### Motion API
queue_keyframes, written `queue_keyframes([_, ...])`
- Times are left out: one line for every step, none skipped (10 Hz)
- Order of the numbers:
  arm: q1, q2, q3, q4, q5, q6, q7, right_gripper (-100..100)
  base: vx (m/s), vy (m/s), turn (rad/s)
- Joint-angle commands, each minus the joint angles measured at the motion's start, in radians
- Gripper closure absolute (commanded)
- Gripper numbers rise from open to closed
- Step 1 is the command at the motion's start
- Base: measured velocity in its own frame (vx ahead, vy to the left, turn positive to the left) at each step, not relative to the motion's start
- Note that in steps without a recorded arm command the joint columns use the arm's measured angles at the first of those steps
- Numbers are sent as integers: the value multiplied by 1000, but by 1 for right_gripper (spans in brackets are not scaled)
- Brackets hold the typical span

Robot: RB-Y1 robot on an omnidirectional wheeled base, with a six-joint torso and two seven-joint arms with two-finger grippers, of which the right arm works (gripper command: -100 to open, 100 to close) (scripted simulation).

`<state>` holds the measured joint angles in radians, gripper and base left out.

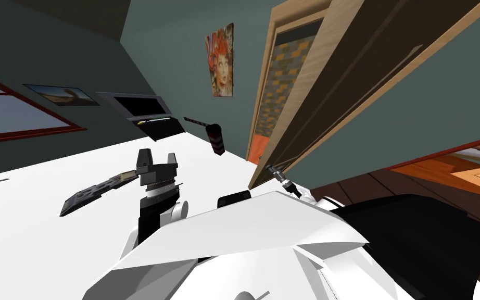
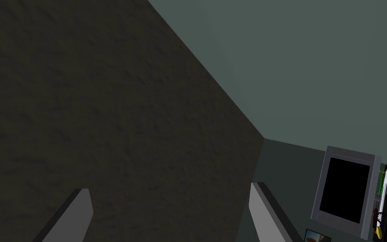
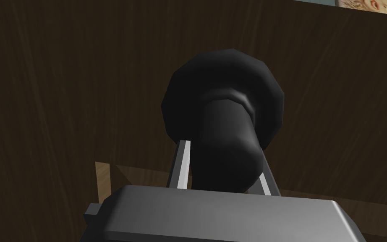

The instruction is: Pull the door open

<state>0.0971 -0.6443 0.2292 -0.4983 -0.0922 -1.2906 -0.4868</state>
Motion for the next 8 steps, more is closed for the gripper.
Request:
queue_keyframes([0,-5,0,14,-1,-8,-1,100,-179,-56,150])
queue_keyframes([-1,-6,0,17,-1,-11,-1,100,-177,-106,124])
queue_keyframes([-2,-7,1,22,-1,-16,-2,100,-185,-112,168])
queue_keyframes([-4,-8,2,28,-2,-21,-2,100,-212,-89,215])
queue_keyframes([-5,-9,2,33,-2,-26,-3,100,-216,-91,162])
queue_keyframes([-6,-11,3,38,-2,-30,-4,100,-213,-94,168])
queue_keyframes([-7,-12,3,43,-3,-35,-4,100,-227,-84,144])
queue_keyframes([-8,-13,4,47,-3,-38,-4,100,-219,-78,153])
